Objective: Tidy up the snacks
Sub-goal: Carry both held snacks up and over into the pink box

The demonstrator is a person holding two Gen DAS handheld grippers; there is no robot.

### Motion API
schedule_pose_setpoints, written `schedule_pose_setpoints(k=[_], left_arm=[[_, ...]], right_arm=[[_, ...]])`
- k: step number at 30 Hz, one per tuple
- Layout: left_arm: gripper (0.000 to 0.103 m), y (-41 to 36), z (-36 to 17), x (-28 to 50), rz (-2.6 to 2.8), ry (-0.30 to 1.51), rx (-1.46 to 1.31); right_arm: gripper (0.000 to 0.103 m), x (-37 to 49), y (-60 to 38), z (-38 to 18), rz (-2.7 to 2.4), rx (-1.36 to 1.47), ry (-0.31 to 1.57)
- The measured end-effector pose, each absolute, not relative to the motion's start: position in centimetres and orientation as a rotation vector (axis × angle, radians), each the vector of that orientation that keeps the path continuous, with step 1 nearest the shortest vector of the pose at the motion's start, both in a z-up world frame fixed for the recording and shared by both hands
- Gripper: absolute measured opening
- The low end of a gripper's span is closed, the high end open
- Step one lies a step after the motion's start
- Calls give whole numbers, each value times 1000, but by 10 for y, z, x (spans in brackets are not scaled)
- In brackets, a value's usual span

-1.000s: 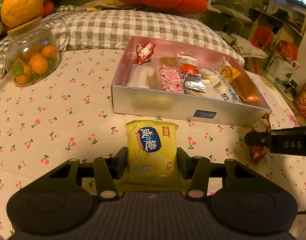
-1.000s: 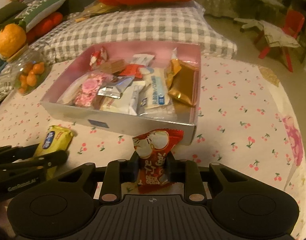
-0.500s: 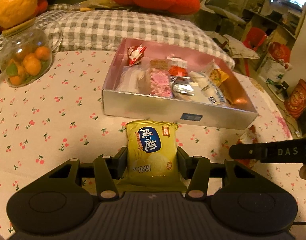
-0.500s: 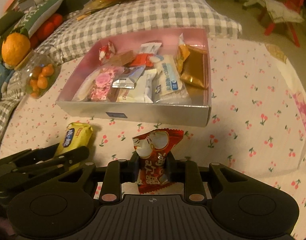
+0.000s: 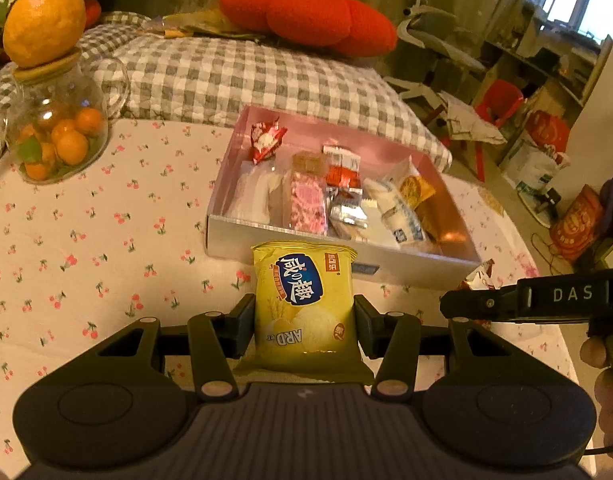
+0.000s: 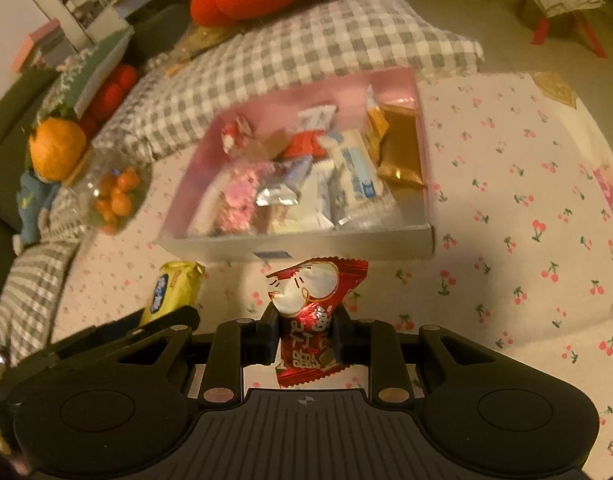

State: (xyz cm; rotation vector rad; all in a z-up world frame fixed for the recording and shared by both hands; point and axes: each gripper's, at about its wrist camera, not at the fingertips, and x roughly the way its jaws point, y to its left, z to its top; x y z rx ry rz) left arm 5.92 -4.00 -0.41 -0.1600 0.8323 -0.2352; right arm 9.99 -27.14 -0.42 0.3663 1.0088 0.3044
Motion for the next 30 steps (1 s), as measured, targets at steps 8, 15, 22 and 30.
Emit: schedule_pose_setpoints(k=[8, 15, 22, 30], left_arm=[[47, -46, 8, 79, -234, 822, -135], [47, -69, 16, 116, -264, 820, -121], [47, -96, 6, 153, -288, 811, -56], [47, -119, -10, 186, -258, 860, -33]], right_arm=[[24, 119, -288, 6, 292, 456, 989], [24, 149, -293, 13, 254, 480, 956], [24, 180, -305, 7, 277, 519, 860], [24, 214, -317, -9, 299, 588, 818]])
